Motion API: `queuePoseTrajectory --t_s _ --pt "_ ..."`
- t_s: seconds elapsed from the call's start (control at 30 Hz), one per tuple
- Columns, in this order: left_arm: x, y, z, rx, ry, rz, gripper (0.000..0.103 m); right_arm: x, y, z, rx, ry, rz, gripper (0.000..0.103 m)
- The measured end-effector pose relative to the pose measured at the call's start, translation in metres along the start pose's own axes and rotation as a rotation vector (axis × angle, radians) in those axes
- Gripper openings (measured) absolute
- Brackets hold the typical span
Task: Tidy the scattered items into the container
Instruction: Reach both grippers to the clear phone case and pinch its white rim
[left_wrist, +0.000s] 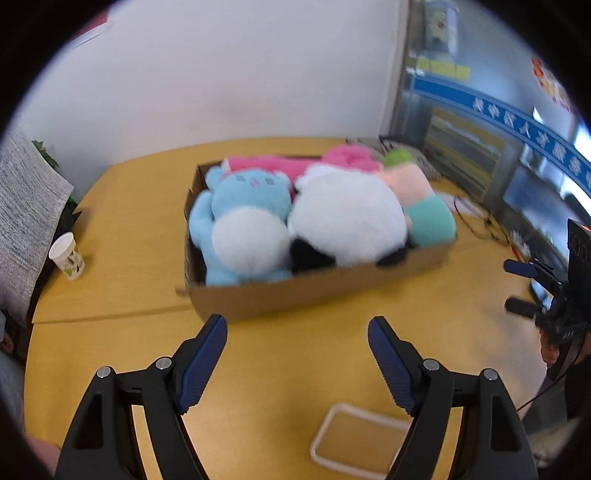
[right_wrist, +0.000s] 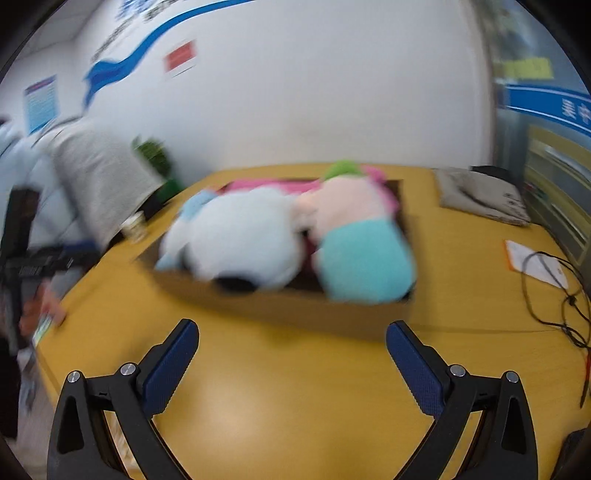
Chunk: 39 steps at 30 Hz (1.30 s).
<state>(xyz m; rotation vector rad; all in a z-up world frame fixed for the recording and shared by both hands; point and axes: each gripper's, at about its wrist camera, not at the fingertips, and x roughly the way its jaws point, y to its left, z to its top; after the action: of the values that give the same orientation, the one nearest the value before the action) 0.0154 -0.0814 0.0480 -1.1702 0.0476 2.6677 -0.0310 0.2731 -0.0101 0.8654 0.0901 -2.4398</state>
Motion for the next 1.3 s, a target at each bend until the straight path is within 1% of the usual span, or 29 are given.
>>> queuePoseTrajectory --t_s 0.07,0.17,0.27,0.33,0.4,0.43,0.47,0.53,0.6,0.63,0.67,0.7,0.73,0.77,0.83,0.93,1.0,1.07,1.17,1.23,1.3 --pt "0.012 -0.007 -0.021 0.014 0.057 -0.001 0.079 0.004 0.030 -0.032 -0.060 0.066 0.050 0.103" --pt "0.038 -0.010 -0.052 -0.018 0.147 -0.028 0.079 0.022 0.069 -0.070 -0.108 0.140 0.092 0.103" --pt "0.061 -0.013 -0.073 -0.045 0.204 -0.049 0.079 0.044 0.095 -0.090 -0.094 0.209 0.131 0.103" --pt "0.074 -0.014 -0.083 -0.062 0.234 -0.060 0.078 0.058 0.103 -0.098 -0.058 0.256 0.155 0.103" --pt "0.085 -0.015 -0.090 -0.067 0.261 -0.067 0.076 0.072 0.109 -0.106 -0.027 0.307 0.135 0.103" --pt "0.088 -0.017 -0.093 -0.069 0.270 -0.075 0.073 0.077 0.113 -0.109 -0.036 0.325 0.109 0.103" --pt "0.090 -0.019 -0.096 -0.068 0.272 -0.079 0.070 0.079 0.115 -0.111 -0.054 0.328 0.082 0.103" --pt "0.089 -0.025 -0.100 -0.054 0.265 -0.065 0.070 0.080 0.119 -0.113 -0.089 0.326 0.028 0.102" --pt "0.089 -0.030 -0.100 -0.050 0.259 -0.050 0.064 0.082 0.119 -0.114 -0.094 0.325 -0.001 0.101" --pt "0.088 -0.031 -0.101 -0.052 0.255 -0.045 0.056 0.083 0.118 -0.115 -0.093 0.324 -0.018 0.099" --pt "0.088 -0.033 -0.100 -0.054 0.253 -0.042 0.045 0.085 0.117 -0.115 -0.095 0.321 -0.032 0.097" --pt "0.088 -0.036 -0.100 -0.056 0.254 -0.039 0.039 0.086 0.117 -0.114 -0.095 0.317 -0.038 0.093" --pt "0.088 -0.037 -0.100 -0.056 0.256 -0.035 0.034 0.086 0.117 -0.114 -0.095 0.312 -0.041 0.086" --pt "0.089 -0.039 -0.100 -0.053 0.259 -0.033 0.031 0.087 0.116 -0.113 -0.097 0.309 -0.039 0.083" --pt "0.087 -0.042 -0.101 -0.052 0.264 -0.034 0.028 0.089 0.116 -0.109 -0.103 0.307 -0.025 0.069" --pt "0.085 -0.043 -0.102 -0.069 0.274 -0.049 0.021 0.092 0.110 -0.106 -0.110 0.301 -0.013 0.058" --pt "0.085 -0.044 -0.104 -0.085 0.285 -0.069 0.016 0.091 0.101 -0.104 -0.109 0.300 -0.009 0.052" --pt "0.085 -0.049 -0.104 -0.080 0.289 -0.078 0.009 0.093 0.093 -0.098 -0.107 0.300 -0.016 0.050" --pt "0.085 -0.056 -0.105 -0.075 0.288 -0.090 0.009 0.098 0.079 -0.085 -0.127 0.285 -0.067 0.050" --pt "0.087 -0.058 -0.104 -0.088 0.286 -0.077 0.009 0.103 0.072 -0.076 -0.123 0.287 -0.101 0.050" --pt "0.087 -0.058 -0.103 -0.112 0.288 -0.080 0.008 0.098 0.066 -0.070 -0.101 0.273 -0.104 0.050"
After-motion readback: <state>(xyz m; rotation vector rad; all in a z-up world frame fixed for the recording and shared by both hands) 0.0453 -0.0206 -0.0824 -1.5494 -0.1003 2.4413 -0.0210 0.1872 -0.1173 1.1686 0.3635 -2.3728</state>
